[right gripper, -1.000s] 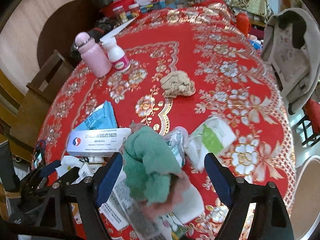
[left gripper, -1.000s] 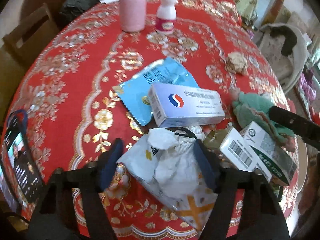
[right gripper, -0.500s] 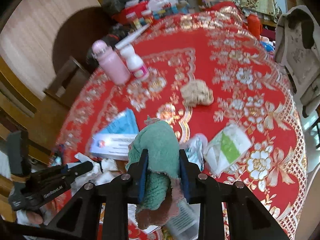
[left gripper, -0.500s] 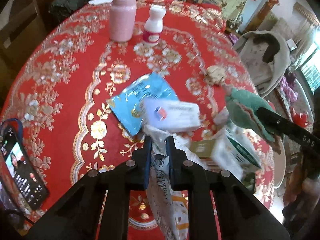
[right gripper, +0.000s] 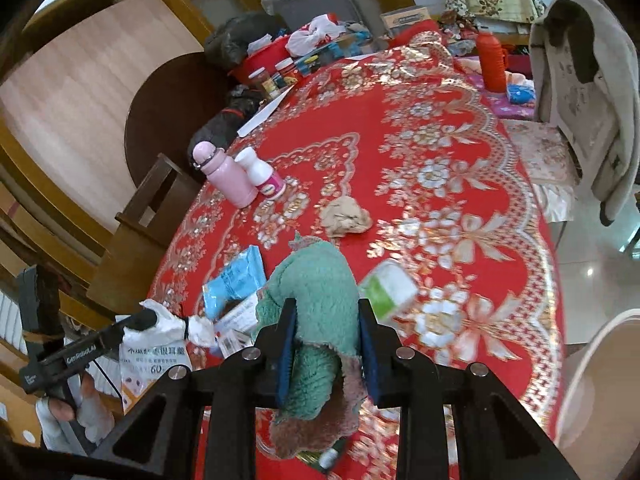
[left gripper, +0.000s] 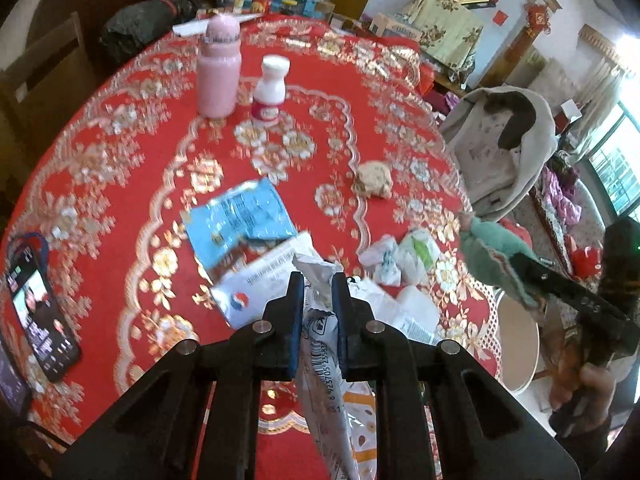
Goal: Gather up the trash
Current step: 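Lift the tissue with the left tool while the right tool carries the towel toward the bucket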
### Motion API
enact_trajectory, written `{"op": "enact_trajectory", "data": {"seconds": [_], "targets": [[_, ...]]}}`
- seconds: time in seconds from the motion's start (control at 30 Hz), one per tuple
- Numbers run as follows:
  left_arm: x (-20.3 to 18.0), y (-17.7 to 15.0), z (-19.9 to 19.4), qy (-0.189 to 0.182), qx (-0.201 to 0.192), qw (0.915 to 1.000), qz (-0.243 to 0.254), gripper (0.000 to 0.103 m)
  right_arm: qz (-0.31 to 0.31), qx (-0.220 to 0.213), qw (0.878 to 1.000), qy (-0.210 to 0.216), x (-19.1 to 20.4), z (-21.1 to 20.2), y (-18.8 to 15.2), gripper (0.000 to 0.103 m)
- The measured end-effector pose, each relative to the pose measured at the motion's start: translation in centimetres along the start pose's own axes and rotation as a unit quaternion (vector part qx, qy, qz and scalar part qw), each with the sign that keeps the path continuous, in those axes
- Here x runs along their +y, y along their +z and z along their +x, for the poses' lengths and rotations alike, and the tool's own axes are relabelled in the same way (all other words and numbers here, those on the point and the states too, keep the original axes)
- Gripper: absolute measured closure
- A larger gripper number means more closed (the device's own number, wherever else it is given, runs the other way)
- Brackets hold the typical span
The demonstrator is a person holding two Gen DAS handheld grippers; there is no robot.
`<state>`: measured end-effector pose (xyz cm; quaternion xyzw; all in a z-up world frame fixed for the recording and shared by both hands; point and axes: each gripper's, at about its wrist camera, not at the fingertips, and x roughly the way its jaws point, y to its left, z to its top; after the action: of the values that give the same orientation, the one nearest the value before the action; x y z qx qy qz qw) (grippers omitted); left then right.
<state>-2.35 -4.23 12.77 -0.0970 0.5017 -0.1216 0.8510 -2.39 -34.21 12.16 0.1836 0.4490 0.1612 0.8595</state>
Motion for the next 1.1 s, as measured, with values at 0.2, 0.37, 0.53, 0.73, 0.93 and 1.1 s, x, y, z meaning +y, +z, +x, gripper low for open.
{"op": "enact_trajectory", "data": {"seconds": [0.2,0.37,0.53,0.73,0.93,1.1], "targets": [[2.4,-2.3,3.0,0.025,0.035,0.9989,-0.02,0.091,-0.004,0.013,1.0,-0.007,-1.1,-0.4,-1.0,0.076],[4.6,-2.8,3.4,0.013,0.05,0.9986,-0.016,0.09,-0.012,0.031,0.999,-0.005,-0.3,1.0,-2.0,0.076],[4.1,-3.3,3.4,-0.016,0.054,0.9981,0.025,0.066,-0.009,0.039,0.999,0.003,1.1,2.7,-2.3,0.076],[2.9,-3.6,5.3,-0.056,0.079,0.9939,0.053,0.063,-0.009,0.038,0.999,0.003,2.2,3.6,-2.3,0.076],[1.9,-3.9,7.0,-0.036,0.085,0.9931,0.073,0.072,-0.005,0.038,0.999,0.0,2.6,3.9,-2.6,0.076],[2.4,-2.6,5.0,-0.061,0.064,0.995,0.045,0.089,-0.003,0.033,0.999,0.001,2.5,3.3,-2.8,0.076]]}}
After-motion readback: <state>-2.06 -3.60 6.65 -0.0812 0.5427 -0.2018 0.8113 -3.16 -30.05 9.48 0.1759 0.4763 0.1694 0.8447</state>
